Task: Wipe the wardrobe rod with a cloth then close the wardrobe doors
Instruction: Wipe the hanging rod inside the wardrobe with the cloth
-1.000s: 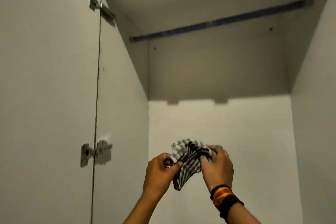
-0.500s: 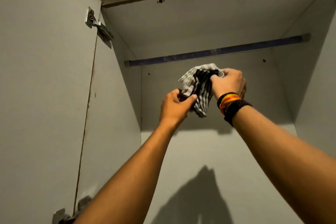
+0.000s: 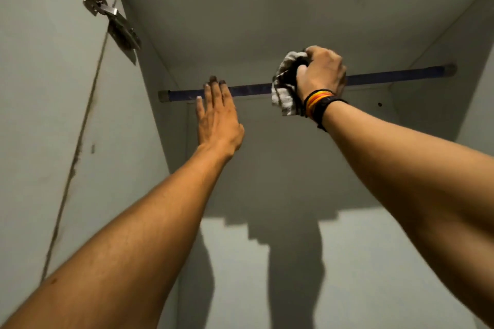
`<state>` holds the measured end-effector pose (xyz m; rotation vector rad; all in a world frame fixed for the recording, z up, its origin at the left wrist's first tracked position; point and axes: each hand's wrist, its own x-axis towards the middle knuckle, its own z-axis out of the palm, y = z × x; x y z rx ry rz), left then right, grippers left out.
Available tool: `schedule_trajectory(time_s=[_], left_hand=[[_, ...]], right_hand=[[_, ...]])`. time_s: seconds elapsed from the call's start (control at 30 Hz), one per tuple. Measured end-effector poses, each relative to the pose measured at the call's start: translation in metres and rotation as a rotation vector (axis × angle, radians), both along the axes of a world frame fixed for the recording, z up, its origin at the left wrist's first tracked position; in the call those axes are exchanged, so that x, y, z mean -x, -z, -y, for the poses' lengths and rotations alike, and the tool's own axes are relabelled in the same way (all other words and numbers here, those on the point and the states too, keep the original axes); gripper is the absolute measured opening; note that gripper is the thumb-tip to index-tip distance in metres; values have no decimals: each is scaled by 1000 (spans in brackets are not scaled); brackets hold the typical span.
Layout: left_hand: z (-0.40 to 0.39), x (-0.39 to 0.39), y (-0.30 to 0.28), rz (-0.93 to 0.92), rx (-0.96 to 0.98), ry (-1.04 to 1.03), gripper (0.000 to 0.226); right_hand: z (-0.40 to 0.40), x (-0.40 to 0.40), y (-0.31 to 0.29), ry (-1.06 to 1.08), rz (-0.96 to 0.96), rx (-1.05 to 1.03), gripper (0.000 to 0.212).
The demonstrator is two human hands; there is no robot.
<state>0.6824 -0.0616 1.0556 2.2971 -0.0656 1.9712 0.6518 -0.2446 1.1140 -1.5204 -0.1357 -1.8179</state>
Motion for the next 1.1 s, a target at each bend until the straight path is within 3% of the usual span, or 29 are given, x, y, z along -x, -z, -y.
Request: schedule_trajectory(time_s=[0.17,0.33,0.4,0.5,0.63,0.83,1.1], left_hand=[[-12,-19,-26,-48,-36,-64,84],[-21,-33,-20,-92,-49,-95,83],[-20,-37,-20,-50,-48,-99,86],[-19,-45,-22,-5,-68,-111,89],[-20,-53,-23,12,-48,-139,92],[-25,-54,-26,-22,-57,-180,91],[-25,-49,-26,-38,-57,-183,95]], right_hand=[[-25,-26,-18,-7,-34,165,37],[-28,-60,6,1,99,442,68],[-22,-71,10,64,107,518,57],[-21,-75,9,323,95,600,32],[-29,-78,7,425,86,618,26],[-17,-99,6,512,127,609,53],[92,-117,-1,584,167,529,53]])
